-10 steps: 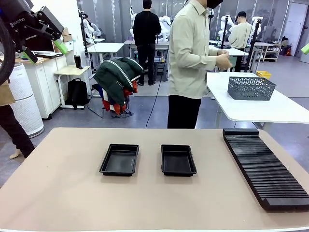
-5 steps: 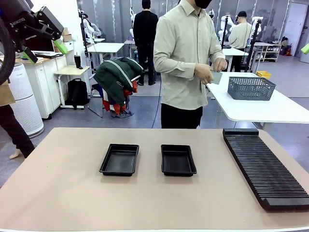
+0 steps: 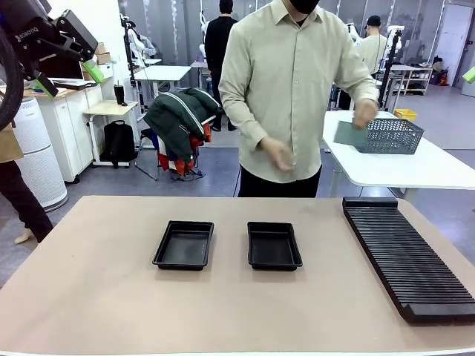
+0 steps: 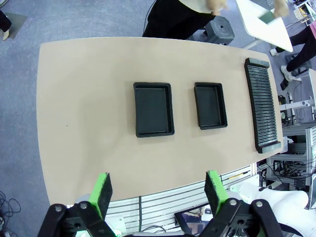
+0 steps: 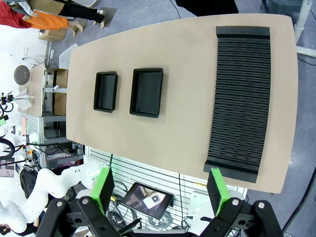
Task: Inspect and transfer BCBs to ESD trays.
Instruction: Pick up the Blank PCB from the PCB Rack and place it in the left ESD tray.
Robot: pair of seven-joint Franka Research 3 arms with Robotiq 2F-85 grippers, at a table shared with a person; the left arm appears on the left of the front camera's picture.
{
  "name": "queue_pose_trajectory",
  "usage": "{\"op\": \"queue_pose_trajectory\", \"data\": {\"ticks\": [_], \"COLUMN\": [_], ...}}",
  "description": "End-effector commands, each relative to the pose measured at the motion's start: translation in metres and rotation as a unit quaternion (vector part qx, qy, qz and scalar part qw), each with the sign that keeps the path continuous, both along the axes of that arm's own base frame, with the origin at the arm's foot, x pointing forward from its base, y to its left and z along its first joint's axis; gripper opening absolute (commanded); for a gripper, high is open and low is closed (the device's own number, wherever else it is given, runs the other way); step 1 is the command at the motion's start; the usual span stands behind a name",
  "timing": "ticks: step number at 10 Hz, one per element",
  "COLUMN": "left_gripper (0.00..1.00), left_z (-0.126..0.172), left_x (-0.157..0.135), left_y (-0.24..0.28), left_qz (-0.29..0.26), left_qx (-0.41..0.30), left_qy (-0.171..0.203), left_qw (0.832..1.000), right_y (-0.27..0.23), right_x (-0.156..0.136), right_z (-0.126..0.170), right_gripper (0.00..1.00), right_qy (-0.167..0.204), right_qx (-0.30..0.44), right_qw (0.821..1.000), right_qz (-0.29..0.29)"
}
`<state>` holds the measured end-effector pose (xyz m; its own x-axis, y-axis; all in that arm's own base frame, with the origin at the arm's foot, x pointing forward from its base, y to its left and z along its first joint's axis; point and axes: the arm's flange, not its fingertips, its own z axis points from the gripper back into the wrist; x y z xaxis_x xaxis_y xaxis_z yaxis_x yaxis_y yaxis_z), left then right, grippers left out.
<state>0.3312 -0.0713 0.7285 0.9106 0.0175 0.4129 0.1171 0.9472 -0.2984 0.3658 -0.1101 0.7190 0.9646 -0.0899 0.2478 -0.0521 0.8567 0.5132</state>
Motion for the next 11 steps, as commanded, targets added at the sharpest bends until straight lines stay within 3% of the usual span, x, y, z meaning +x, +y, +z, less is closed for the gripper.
{"op": "queue_pose_trajectory", "data": {"ticks": [1, 11], "left_gripper": [1.00, 1.00], "left_z": [0.0000, 0.0000], "left_x": [0.0000, 0.0000], "left_y": [0.0005, 0.0005], "left_qz": [0.001, 0.001], "left_qx": [0.000, 0.000], "left_qy": [0.000, 0.000], "left_qw": [1.000, 1.000], "right_y": [0.0003, 0.0003], "right_x": [0.0010, 0.0010], "right_z": [0.0005, 0.0005], "right_gripper": [1.00, 1.00], "right_qy": [-0.003, -0.003], "right_qx": [0.001, 0.001], "right_qw": [1.000, 1.000], "right_qz": [0.003, 0.003]}}
